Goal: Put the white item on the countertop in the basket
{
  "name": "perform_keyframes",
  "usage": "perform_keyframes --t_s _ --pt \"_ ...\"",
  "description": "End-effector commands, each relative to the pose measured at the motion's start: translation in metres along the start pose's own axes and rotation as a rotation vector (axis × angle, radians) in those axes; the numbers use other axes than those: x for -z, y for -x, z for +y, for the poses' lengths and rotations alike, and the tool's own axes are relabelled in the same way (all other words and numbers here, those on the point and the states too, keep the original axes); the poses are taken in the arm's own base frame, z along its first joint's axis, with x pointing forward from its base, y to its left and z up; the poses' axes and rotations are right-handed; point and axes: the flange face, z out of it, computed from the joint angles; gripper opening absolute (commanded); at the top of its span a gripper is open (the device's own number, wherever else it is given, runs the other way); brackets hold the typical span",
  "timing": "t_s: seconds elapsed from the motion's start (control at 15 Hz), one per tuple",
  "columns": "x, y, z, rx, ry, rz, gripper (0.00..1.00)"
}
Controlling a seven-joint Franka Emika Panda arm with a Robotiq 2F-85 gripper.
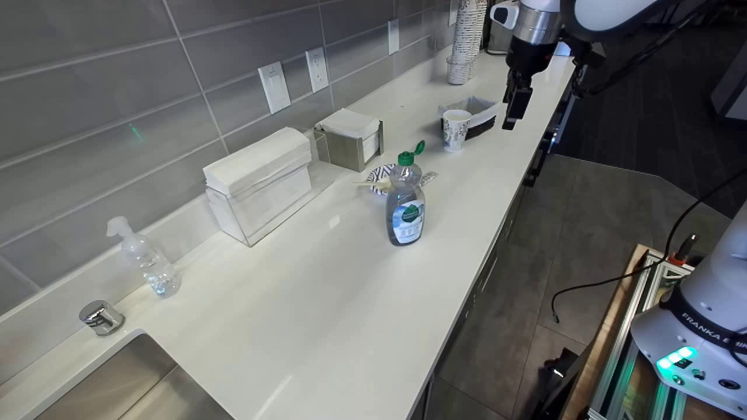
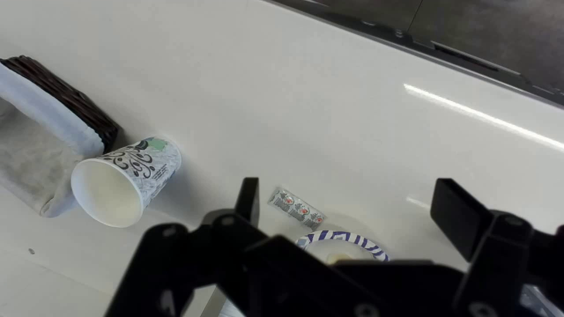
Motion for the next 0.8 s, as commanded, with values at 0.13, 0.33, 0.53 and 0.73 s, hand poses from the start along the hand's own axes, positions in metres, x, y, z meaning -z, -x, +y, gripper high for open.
perform_keyframes --t_s 0.13,0.33,0.53,0.73 --pt "0.005 0.001 0.0 -0.002 0.004 0.008 1.0" --pt "-0.006 0.001 0.011 0.057 -0.023 0.056 1.0" --pt "-0.027 0.004 0.034 0.172 -0.036 0.085 1.0" --pt "-0.047 0.006 0.058 0.286 -0.077 0.177 1.0"
